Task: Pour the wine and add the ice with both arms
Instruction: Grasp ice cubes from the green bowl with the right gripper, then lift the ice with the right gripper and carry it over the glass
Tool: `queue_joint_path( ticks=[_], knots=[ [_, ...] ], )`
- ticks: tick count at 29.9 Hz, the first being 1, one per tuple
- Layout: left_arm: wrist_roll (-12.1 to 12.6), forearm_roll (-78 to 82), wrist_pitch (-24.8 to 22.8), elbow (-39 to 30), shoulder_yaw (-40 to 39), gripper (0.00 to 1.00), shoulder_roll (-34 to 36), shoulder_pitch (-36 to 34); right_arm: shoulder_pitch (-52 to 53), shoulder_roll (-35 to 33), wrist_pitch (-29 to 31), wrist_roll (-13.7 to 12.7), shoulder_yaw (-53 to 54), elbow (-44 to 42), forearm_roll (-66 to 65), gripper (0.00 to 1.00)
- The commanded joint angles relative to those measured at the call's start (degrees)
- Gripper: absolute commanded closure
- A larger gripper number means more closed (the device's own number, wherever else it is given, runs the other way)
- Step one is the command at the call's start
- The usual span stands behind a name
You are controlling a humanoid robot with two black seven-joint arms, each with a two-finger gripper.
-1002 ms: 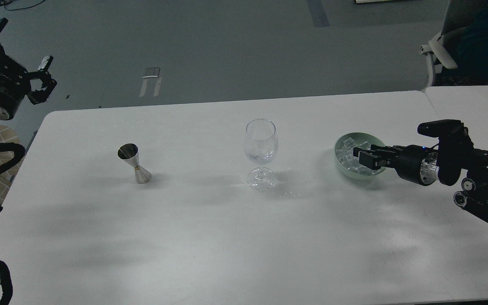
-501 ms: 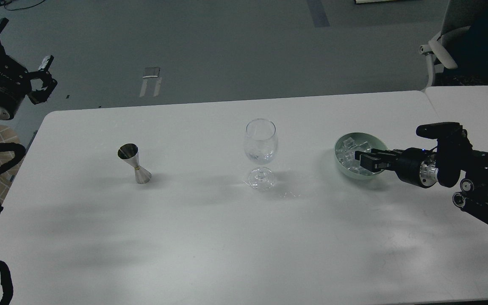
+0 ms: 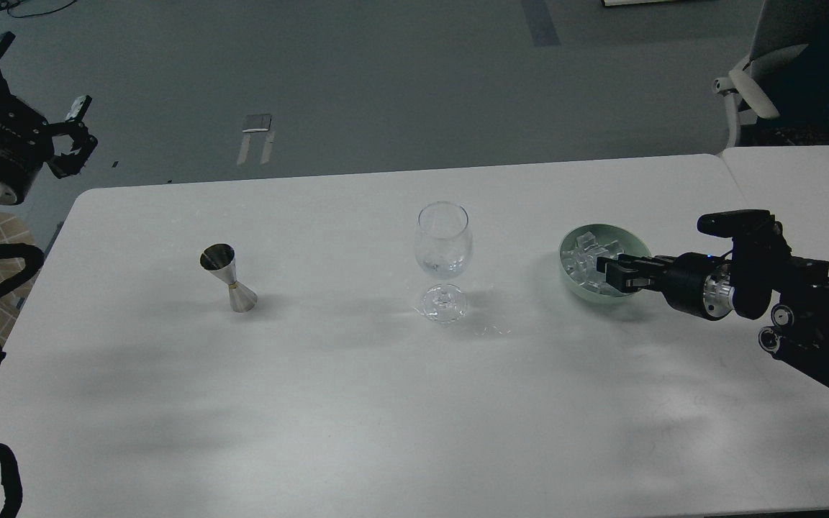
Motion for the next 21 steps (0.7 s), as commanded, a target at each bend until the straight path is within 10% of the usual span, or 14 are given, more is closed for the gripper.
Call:
queue_joint_path(
  ticks=[1, 21],
  knots=[
    [-0.03, -0.04, 0.00, 0.07, 0.00, 0.01, 0.00, 0.02, 0.20, -0.23, 0.11, 0.43, -0.03, 0.09, 0.02, 0.81],
    [0.06, 0.13, 0.00, -0.37, 0.00, 0.01, -0.44, -0.42, 11.53, -17.10, 1.60, 0.60, 2.70, 18.19, 7.49, 0.89]
  ],
)
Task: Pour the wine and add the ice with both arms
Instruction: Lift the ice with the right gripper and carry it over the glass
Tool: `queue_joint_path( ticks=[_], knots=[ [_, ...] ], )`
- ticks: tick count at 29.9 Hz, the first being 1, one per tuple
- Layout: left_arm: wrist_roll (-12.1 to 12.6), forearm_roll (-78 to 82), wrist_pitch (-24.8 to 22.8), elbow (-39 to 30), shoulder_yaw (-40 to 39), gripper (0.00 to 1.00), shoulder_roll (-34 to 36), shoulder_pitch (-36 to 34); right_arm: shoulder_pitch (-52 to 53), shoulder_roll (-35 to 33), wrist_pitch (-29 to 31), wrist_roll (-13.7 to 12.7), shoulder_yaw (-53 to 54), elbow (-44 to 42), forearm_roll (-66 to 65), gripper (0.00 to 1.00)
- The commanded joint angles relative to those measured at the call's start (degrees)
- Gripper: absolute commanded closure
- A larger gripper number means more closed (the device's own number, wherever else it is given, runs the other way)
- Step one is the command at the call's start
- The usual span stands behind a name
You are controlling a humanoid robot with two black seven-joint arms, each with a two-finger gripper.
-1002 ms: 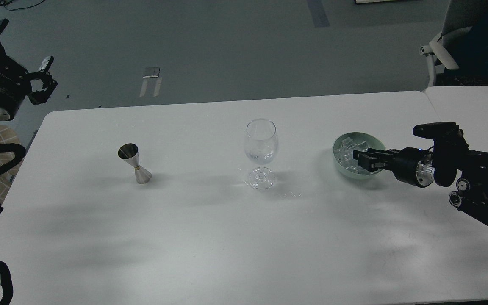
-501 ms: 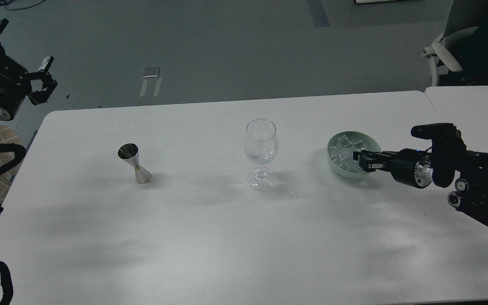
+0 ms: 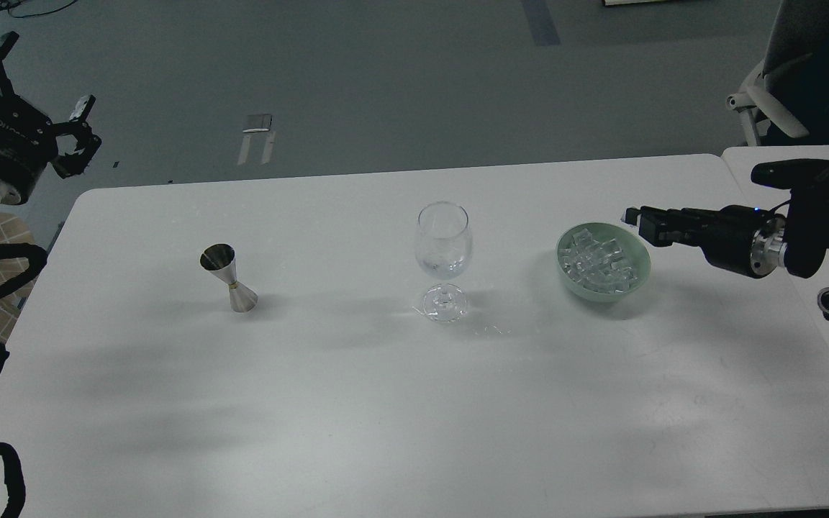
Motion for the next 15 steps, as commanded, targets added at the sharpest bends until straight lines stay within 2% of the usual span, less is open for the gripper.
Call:
queue_joint_path(
  ticks=[1, 7, 13, 15],
  knots=[
    [0.00, 0.10, 0.01, 0.01, 0.00, 0.01, 0.00, -0.16, 5.29, -3.22, 1.73, 0.00, -0.15, 4.91, 2.44, 0.89],
    [0.00, 0.18, 0.01, 0.01, 0.09, 0.01, -0.09, -0.25, 15.75, -2.43, 6.31, -0.08, -1.81, 8.60, 2.61, 0.89],
    [0.00, 0.18, 0.01, 0.01, 0.09, 0.01, -0.09, -0.42, 30.50, 9.32, 7.37, -0.08, -16.03, 7.64, 3.05, 0.89],
    [0.00, 0.18, 0.01, 0.01, 0.09, 0.01, -0.09, -0.42, 32.45, 11.62, 7.37, -0.08, -18.86, 6.85, 3.66, 0.89]
  ],
)
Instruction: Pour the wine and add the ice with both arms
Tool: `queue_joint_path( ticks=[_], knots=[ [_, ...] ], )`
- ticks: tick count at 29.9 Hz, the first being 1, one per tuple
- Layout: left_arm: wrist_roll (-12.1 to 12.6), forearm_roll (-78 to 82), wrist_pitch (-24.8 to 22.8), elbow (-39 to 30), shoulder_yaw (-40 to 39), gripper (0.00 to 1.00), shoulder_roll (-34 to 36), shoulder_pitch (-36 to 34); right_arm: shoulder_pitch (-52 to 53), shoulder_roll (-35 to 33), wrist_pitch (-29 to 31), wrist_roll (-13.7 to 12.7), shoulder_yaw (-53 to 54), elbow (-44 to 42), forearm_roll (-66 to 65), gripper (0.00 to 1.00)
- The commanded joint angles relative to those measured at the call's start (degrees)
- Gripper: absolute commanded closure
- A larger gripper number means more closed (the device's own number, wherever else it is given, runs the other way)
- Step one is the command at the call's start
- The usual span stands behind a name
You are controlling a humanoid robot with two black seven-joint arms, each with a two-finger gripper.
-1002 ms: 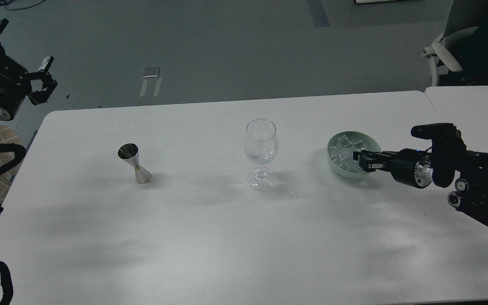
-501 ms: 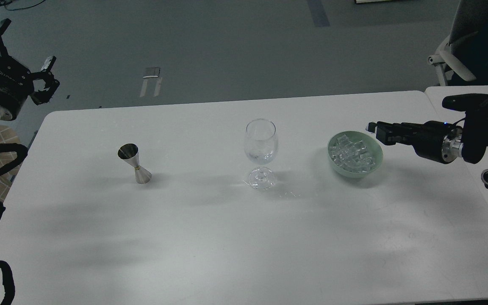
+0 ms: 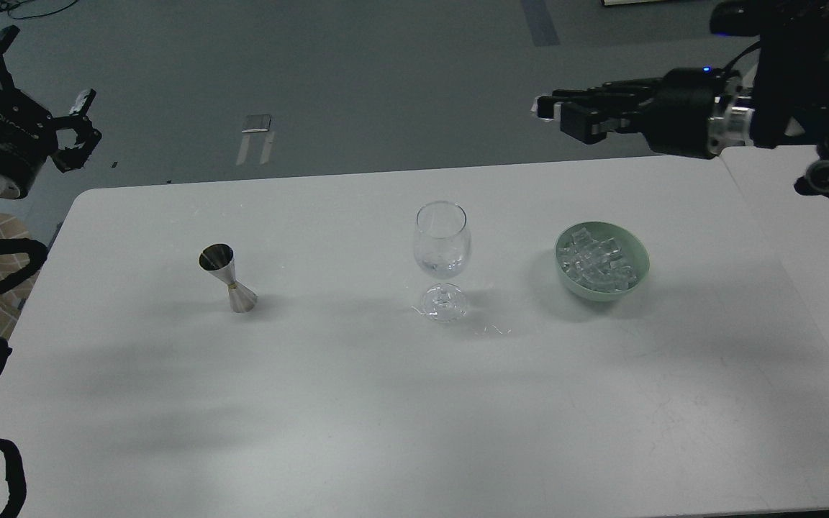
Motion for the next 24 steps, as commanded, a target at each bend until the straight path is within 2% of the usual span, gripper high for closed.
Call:
queue_joint_path(
  ticks=[1, 6, 10, 15, 18, 24],
  knots=[
    [0.00, 0.00, 0.00, 0.02, -0.01, 0.01, 0.00, 0.09, 5.57, 6.06, 0.02, 0.00, -7.12, -2.04, 1.26, 0.89],
    [0.00, -0.09, 0.00, 0.02, -0.01, 0.01, -0.08, 0.18, 8.83, 12.58, 0.37, 0.00, -10.48, -4.94, 1.88, 0.89],
    [0.08, -0.09, 0.00, -0.07, -0.01, 0.01, -0.08, 0.44, 9.80, 16.53, 3.61, 0.09, -11.62, -7.76, 3.98, 0.89],
    [0.08, -0.01, 0.00, -0.07, -0.01, 0.01, -0.08, 0.27, 10.42, 17.68, 6.51, 0.26, -12.06, -8.90, 4.60, 0.87],
    [0.17, 0.00, 0.00, -0.07, -0.01, 0.01, -0.17, 0.27, 11.03, 17.68, 8.72, 1.31, -13.72, -8.82, 4.69, 0.87],
    [0.08, 0.00, 0.00, -0.07, -0.01, 0.01, -0.43, 0.53, 11.47, 17.16, 8.81, 1.67, -15.49, -8.56, 4.78, 0.87]
  ],
)
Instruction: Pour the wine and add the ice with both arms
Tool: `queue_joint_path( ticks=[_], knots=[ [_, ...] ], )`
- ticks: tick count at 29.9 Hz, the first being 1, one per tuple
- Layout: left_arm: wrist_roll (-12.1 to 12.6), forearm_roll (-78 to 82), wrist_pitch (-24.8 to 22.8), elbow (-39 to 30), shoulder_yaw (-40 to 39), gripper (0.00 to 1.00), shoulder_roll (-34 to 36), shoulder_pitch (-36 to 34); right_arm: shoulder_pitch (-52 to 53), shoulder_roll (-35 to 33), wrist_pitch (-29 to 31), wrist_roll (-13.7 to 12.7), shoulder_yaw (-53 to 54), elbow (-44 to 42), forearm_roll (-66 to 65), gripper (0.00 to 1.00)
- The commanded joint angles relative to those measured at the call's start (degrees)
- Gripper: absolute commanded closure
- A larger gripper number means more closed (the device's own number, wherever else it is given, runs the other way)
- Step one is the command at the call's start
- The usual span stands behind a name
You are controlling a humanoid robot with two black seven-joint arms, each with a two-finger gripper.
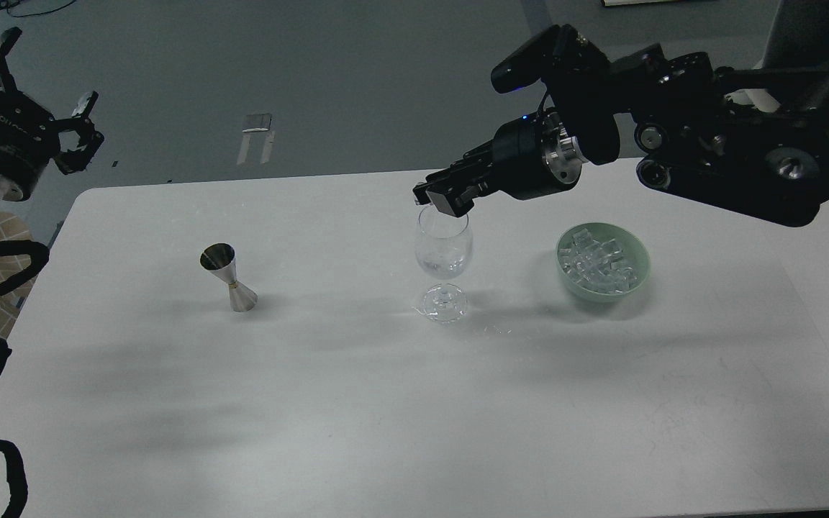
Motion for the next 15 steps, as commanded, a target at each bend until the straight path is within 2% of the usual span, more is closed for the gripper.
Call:
queue_joint_path(
  ticks=[1, 15],
  knots=[
    [-0.08, 0.00, 0.00, 0.03, 0.00, 0.01, -0.09, 0.26, 0.09, -0.35, 0.08, 0.17, -0.53, 0.19, 0.07, 0.87],
    [-0.08, 0.00, 0.00, 0.03, 0.00, 0.01, -0.53, 0.34, 0.79, -0.52, 0.25, 0.17, -1.50, 0.45, 0.07, 0.83]
  ],
)
